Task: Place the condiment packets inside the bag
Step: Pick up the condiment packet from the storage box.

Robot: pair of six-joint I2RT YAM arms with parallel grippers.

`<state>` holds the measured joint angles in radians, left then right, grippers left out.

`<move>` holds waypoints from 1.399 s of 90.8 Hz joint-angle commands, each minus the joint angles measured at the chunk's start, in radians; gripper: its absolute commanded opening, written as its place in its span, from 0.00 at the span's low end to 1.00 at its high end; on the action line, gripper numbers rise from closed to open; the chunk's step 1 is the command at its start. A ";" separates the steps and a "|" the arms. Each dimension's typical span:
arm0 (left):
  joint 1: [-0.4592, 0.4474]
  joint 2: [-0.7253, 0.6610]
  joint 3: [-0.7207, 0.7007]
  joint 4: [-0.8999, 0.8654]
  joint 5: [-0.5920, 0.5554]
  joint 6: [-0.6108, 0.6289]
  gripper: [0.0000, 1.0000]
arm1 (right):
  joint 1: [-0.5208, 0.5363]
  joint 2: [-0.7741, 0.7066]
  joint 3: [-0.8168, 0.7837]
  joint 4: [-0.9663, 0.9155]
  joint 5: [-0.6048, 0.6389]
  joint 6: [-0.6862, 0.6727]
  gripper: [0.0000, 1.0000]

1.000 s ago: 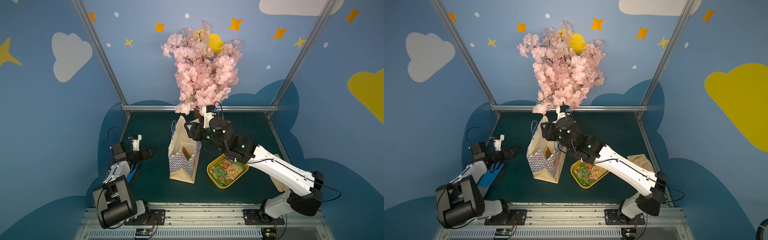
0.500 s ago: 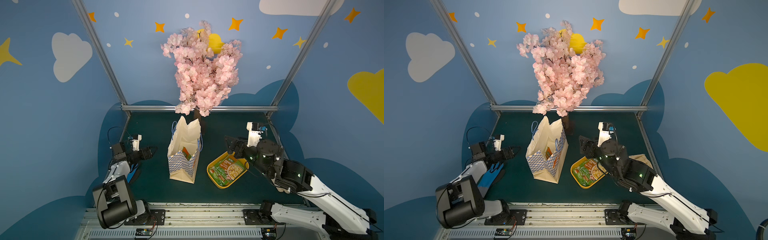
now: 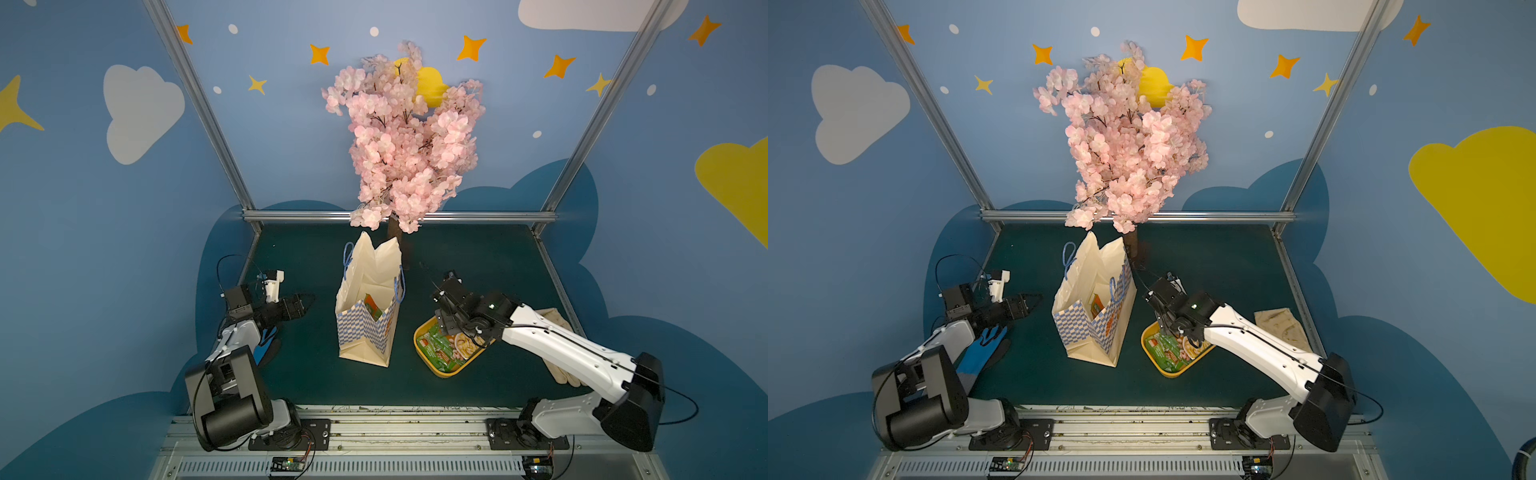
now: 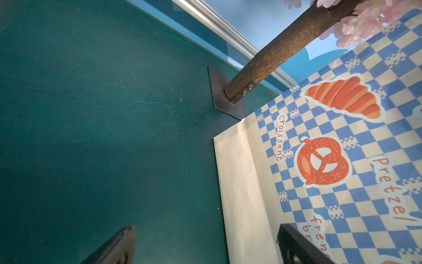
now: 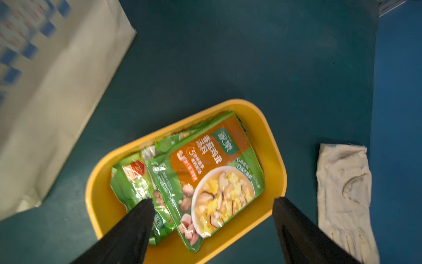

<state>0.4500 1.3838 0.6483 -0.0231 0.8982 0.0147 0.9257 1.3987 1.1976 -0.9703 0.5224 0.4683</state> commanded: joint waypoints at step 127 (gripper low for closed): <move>0.004 -0.003 0.020 -0.034 0.044 0.027 1.00 | -0.044 -0.013 -0.249 0.074 -0.030 0.101 0.44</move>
<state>0.4500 1.4021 0.6586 -0.0456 0.9203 0.0227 0.9016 1.4063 0.9775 -0.9001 0.4614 0.5457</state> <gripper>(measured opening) 0.999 0.449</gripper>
